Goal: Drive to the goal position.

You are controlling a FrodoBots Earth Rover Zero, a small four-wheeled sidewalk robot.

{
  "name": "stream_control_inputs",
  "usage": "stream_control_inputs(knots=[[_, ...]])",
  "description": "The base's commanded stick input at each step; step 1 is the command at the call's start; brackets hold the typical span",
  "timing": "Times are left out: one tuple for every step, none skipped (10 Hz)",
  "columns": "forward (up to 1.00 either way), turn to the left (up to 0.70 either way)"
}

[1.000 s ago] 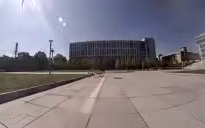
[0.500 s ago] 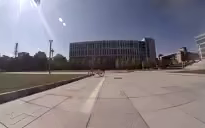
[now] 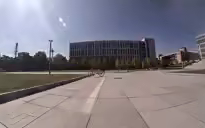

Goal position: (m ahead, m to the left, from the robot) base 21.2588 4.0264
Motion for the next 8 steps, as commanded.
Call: stream_control_inputs(knots=[[0.06, 0.0], [0.06, 0.0], [0.06, 0.0], [0.06, 0.0], [0.06, 0.0], [0.06, 0.0], [0.06, 0.0], [0.06, 0.0]])
